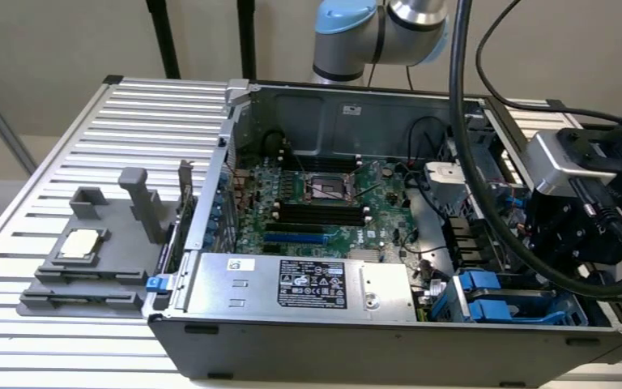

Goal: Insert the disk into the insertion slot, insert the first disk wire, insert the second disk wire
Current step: 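Insert the first disk wire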

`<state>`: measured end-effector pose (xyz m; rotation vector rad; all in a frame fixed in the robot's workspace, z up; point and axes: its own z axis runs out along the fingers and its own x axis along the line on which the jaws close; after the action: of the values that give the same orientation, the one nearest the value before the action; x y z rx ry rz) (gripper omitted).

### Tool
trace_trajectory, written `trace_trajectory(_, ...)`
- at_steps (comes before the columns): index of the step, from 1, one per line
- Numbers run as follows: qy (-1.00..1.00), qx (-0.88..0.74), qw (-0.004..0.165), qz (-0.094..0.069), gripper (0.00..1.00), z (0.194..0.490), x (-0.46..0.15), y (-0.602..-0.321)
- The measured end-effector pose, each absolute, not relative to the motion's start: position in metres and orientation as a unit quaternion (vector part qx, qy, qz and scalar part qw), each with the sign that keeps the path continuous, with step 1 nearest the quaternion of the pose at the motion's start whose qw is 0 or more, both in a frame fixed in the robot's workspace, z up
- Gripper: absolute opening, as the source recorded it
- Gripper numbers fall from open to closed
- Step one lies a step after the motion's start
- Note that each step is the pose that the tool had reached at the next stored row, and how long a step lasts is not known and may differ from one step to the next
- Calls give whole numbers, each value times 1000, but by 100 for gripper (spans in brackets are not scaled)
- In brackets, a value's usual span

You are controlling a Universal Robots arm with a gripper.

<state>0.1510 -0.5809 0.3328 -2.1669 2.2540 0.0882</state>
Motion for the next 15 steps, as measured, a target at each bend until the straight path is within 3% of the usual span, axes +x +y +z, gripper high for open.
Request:
trace_trajectory(1,721,-693,6,28,19,334,151,-581)
trace_trajectory(2,721,-693,6,29,25,336,151,-581)
trace_trajectory(15,721,-693,5,29,25,394,151,-581)
